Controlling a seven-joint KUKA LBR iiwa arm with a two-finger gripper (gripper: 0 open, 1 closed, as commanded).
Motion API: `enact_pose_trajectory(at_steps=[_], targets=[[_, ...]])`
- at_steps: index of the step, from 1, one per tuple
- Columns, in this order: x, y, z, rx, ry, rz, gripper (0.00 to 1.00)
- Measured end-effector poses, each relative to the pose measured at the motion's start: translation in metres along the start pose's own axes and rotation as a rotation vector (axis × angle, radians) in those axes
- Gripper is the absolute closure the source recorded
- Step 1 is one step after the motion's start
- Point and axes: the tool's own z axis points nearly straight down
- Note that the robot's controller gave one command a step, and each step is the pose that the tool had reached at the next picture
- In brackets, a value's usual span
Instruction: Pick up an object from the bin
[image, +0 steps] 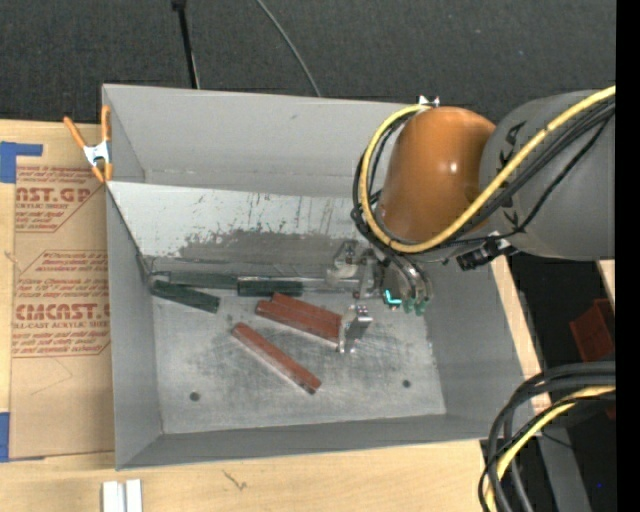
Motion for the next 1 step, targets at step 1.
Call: enact_pose_trajectory(at_steps=[1], targets=[[-0.0017, -0.0001, -0.004, 0.0, -0.008, 0.001, 0.0]])
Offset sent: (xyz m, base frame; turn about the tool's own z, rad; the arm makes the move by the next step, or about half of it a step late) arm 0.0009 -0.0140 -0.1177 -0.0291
